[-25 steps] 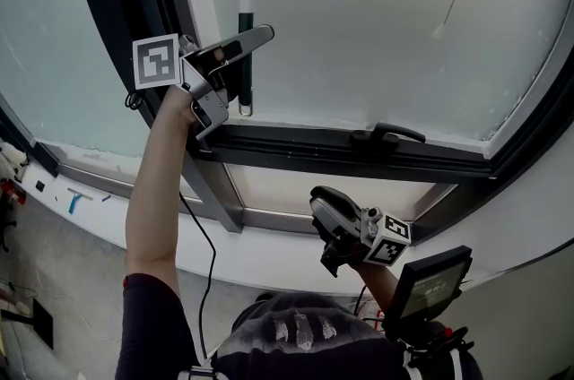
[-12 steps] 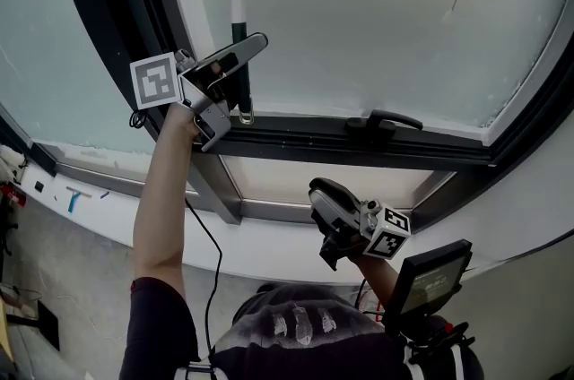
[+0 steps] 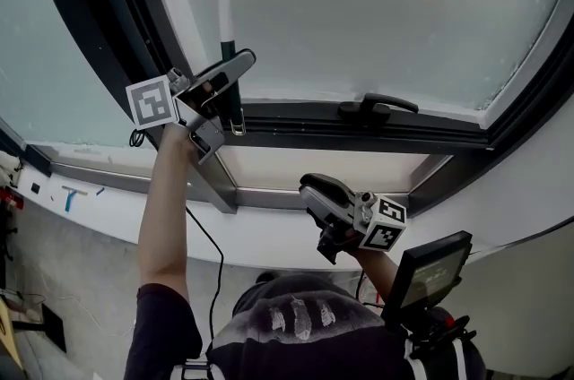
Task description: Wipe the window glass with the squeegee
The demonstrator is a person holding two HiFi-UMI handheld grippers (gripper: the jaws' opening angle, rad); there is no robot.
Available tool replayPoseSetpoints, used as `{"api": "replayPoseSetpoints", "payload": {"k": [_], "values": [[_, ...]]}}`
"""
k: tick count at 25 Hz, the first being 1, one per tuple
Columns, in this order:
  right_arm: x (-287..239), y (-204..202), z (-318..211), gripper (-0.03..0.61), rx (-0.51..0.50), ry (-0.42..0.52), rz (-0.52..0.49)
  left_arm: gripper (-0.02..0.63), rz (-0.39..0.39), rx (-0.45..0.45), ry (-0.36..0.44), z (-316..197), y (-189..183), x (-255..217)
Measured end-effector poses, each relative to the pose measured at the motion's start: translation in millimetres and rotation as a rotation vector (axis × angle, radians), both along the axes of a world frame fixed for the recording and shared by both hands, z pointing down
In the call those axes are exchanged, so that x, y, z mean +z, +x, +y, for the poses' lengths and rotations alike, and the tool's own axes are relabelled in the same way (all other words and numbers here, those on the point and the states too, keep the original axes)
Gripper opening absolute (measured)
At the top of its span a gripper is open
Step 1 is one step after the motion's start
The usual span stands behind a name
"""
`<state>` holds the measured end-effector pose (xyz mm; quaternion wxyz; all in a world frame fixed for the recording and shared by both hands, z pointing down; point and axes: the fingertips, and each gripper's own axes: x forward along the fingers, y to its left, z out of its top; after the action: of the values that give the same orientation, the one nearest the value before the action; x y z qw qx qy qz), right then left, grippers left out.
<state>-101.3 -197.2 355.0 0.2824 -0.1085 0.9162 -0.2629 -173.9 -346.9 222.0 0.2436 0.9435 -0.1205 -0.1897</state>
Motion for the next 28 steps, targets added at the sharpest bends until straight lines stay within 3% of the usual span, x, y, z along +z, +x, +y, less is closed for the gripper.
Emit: {"api": "replayPoseSetpoints", "payload": {"k": [10, 16, 19, 25, 28], "values": [[20, 9, -3, 0.098, 0.022, 0.021, 0.022, 0.083, 0.023, -0.022, -0.033, 2, 3, 44], [12, 4, -4, 0.098, 0.031, -0.036, 0.004, 0.083, -0.001, -0.021, -0.046, 3, 0, 55], [19, -2, -3, 0.098, 0.033, -0.015, 0.016, 0.083, -0.020, -0.027, -0.049, 8, -9, 61], [47, -9, 3, 0.098, 0.035, 0.002, 0.015, 0.081, 0.036, 0.029, -0.121, 30, -10, 95], [32, -11, 4, 0.098, 0.033, -0.016, 0.015, 0.081, -0.015, -0.032, -0.094, 27, -14, 98]]}}
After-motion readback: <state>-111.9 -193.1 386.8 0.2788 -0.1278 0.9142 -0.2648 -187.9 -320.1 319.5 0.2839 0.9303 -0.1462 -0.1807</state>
